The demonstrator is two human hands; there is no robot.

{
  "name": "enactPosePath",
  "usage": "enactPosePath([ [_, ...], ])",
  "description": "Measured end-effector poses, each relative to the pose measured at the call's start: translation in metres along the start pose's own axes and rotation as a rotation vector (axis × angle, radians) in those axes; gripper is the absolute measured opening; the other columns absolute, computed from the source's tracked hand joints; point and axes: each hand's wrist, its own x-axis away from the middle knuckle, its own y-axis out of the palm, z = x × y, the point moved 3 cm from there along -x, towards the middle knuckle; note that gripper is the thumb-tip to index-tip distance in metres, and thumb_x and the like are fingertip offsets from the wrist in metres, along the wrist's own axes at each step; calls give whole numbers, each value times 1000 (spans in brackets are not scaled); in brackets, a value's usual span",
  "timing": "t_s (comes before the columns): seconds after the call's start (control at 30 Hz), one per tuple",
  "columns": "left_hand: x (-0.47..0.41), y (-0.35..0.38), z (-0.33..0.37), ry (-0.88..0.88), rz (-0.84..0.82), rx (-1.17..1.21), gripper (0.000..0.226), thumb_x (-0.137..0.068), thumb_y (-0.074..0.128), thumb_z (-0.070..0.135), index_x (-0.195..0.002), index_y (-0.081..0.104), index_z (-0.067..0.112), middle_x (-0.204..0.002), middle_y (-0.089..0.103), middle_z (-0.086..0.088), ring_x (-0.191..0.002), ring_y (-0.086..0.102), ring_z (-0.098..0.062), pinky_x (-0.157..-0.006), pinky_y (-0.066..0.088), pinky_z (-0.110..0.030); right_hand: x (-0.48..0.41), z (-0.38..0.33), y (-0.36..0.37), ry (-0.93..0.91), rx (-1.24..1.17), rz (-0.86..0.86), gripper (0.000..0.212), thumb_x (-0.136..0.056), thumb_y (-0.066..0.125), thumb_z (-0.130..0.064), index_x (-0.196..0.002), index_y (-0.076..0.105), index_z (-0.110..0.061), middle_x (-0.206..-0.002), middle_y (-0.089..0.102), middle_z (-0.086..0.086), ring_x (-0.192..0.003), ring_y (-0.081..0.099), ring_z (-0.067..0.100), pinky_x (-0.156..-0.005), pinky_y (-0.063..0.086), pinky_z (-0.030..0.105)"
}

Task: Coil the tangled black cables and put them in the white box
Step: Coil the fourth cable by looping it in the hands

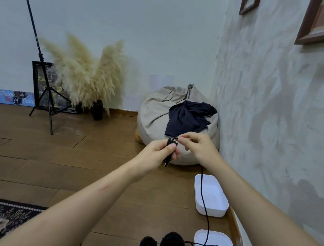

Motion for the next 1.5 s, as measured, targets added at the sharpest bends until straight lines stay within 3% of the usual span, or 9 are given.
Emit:
enactPosePath([
  [0.2,-6,-8,-3,1,55,261,30,-105,52,29,-92,69,8,-84,67,-6,-89,66,-23,-88,52,-44,17,-15,32,54,-194,-153,24,-109,44,-10,-101,67,-9,-68,60,-9,-52,49,-6,-55,40,11],
  [0.3,-10,-13,-7,-34,125,357,20,-104,57,21,-103,69,5,-79,66,3,-87,64,-21,-75,56,-39,15,-7,54,66,-27,-205,26,-109,38,-10,-110,62,-21,-77,69,0,-47,46,-2,-53,38,23],
  [0.47,-12,-21,-12,-64,198,400,17,-105,54,10,-110,70,11,-84,72,4,-102,68,-14,-101,51,-35,19,-3,77,139,58,-298,22,-107,39,-22,-100,53,-38,-79,73,4,-51,51,7,-53,42,28],
  [0.73,-13,-39,-30,-53,535,188,15,-103,58,13,-101,70,22,-95,73,4,-93,68,-5,-84,52,-21,16,-28,76,28,147,-388,36,-104,47,-19,-71,57,-25,-61,61,-5,-52,52,3,-63,42,27],
  [0.93,-16,-23,-38,8,291,-228,16,-103,55,18,-95,68,23,-87,71,7,-82,65,-11,-73,51,-26,11,-34,42,-73,314,-380,36,-100,55,-16,-65,55,-25,-61,58,-6,-56,50,8,-60,39,24],
  [1.1,-14,-10,-35,-84,16,-109,31,-107,45,31,-112,66,9,-110,72,-9,-104,63,-14,-99,48,-39,9,-27,16,-132,467,-276,18,-98,65,-30,-89,77,-20,-77,71,-4,-69,57,7,-62,37,21],
  [1.2,-10,-4,-32,-209,-121,18,26,-109,43,18,-121,65,16,-111,73,3,-114,65,-10,-113,43,-36,7,-23,7,-94,444,-214,17,-91,73,-35,-77,77,-26,-72,69,-7,-68,56,5,-60,36,20],
  [1.37,-5,2,-31,-106,-171,-173,34,-95,57,36,-111,66,7,-101,69,-1,-99,62,-13,-99,50,-43,5,-19,4,-1,363,-253,26,-87,76,-39,-65,70,-27,-62,62,-8,-62,52,3,-60,34,20],
  [1.5,-5,-4,-41,-81,-44,-321,33,-102,51,40,-96,68,13,-90,71,-1,-85,65,-23,-88,53,-54,6,-19,8,3,317,-362,16,-97,66,-28,-89,77,-22,-78,70,-12,-75,59,-2,-70,44,19],
])
